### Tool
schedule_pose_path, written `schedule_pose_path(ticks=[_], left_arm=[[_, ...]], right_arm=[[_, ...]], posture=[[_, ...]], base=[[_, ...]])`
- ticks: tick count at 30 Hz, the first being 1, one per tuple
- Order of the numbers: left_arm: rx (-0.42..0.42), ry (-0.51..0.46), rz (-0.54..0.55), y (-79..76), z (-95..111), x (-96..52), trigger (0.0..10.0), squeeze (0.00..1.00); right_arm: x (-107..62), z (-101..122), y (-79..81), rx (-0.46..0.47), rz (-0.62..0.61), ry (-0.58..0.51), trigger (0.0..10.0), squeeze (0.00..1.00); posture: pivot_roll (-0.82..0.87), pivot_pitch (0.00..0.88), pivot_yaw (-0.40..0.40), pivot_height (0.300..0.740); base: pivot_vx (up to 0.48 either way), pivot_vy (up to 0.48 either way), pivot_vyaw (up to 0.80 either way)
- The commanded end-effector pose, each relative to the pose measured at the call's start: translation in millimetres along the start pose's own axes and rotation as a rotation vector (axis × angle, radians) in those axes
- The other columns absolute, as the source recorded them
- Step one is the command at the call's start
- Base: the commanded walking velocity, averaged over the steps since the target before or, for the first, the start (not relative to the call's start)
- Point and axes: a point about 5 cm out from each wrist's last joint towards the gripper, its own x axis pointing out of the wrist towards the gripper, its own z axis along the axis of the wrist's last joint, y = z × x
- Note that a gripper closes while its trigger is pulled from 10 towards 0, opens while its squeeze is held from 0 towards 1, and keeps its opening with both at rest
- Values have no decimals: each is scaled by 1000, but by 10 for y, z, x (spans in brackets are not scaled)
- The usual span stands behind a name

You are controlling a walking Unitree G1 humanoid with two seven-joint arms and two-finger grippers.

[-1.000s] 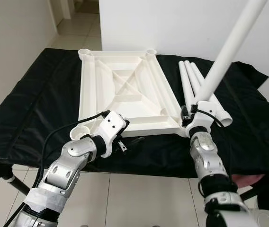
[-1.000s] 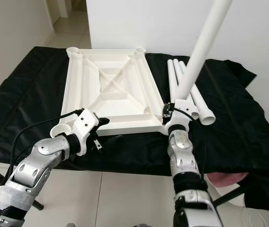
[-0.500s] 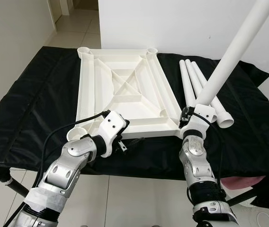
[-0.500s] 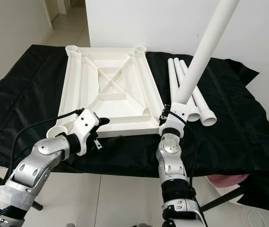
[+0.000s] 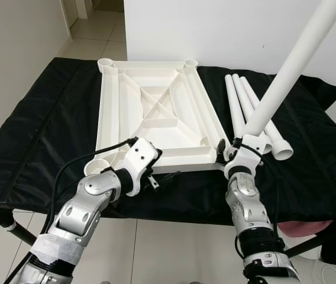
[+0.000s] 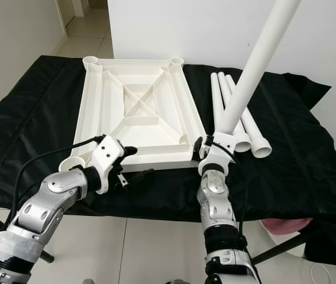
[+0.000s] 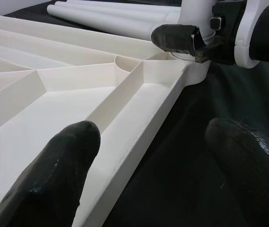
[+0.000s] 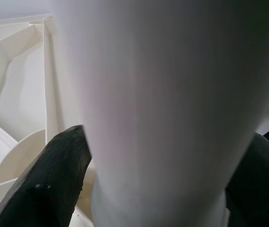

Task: Building children table

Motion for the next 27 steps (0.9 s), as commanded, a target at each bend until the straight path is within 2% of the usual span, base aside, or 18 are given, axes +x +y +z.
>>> schedule_pose_path(ticks=[1,5,6,9,10,14,16,24,25,26,27], left_arm=[[1,9,-26,-27,-2,12,10000,0],[-1,9,-24,-26,0,10,10000,0],[-2,9,-22,-23,0,10,10000,0],[-2,9,-22,-23,0,10,10000,0],[-3,8,-21,-21,1,11,10000,0],[-3,8,-21,-21,1,11,10000,0],[-3,7,-17,-5,6,14,10000,0],[-2,6,-14,12,13,14,10000,0],[-1,5,-12,22,18,12,10000,0],[-1,5,-12,22,18,12,10000,0],[-1,4,-9,31,22,9,10000,0]], right_arm=[[17,-12,-13,7,-3,19,10000,0],[53,56,-20,-39,62,-15,10000,0],[70,107,-13,-68,113,-43,10000,0],[70,107,-13,-68,113,-43,10000,0],[87,172,-15,-113,174,-79,10000,0],[87,172,-15,-113,174,-79,10000,0],[128,286,-50,-209,304,-127,10000,0],[161,334,-94,-281,378,-136,10000,0],[172,334,-121,-303,412,-124,4157,0],[172,334,-121,-303,412,-124,4157,0],[184,316,-162,-313,425,-100,0,0]], posture=[[-15,9,-24,740],[-17,14,-23,740],[-18,15,-21,740],[-18,15,-21,740],[-20,19,-22,740],[-20,19,-22,740],[-23,24,-17,740],[-22,24,-17,740],[-21,25,-16,740],[-21,25,-16,740],[-23,26,-15,740]], base=[[0,0,0],[0,0,0],[0,0,0],[0,0,0],[0,0,0],[0,0,0],[0,0,0],[0,0,0],[0,0,0],[0,0,0],[0,0,0]])
